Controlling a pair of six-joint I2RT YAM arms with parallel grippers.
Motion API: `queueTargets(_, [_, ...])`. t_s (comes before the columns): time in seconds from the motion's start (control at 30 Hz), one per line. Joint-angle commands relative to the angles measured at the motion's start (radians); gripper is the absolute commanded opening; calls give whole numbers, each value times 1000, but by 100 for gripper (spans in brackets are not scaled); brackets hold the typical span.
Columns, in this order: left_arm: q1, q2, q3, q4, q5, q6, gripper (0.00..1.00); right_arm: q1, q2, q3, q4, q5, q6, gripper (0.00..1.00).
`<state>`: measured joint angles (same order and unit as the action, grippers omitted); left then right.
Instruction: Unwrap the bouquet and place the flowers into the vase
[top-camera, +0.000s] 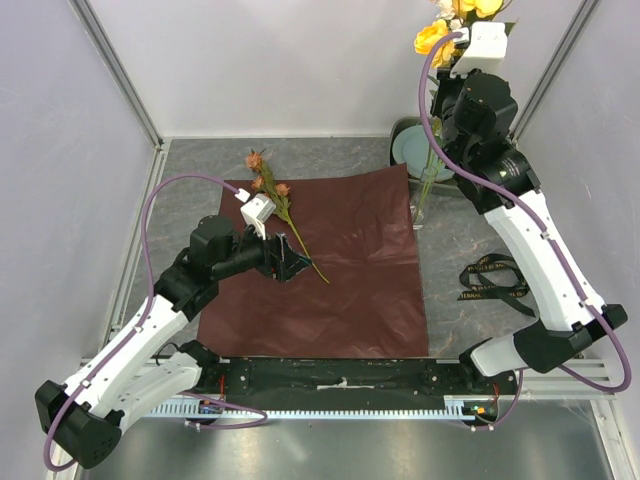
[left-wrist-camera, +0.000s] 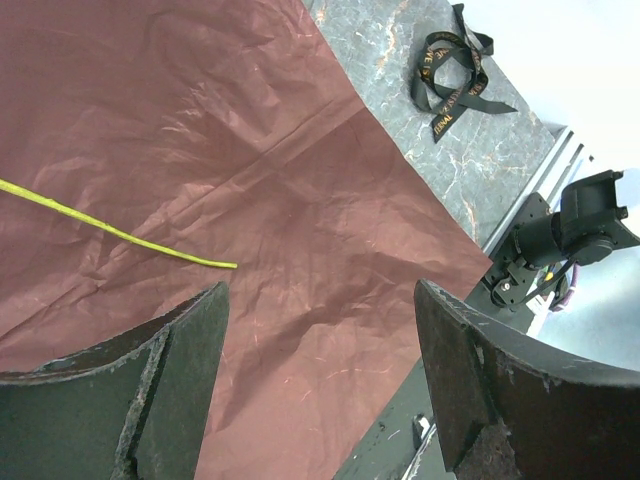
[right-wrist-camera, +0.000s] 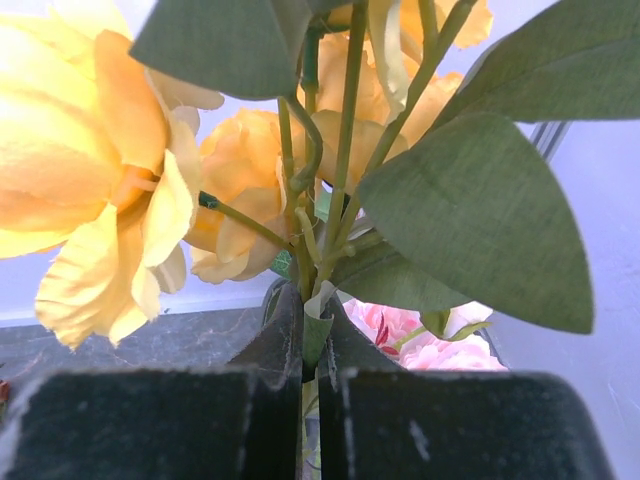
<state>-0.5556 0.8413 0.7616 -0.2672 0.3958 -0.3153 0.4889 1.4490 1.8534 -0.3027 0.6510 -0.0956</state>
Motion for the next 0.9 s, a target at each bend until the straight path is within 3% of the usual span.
queueTargets(0.0, [6,1,1,28,18,30,82,-1,-35,47,19,-22,16,0])
queueTargets(0.87, [8,-15,1,19,9,38,82,-18,19,-88,126,29,-20,0])
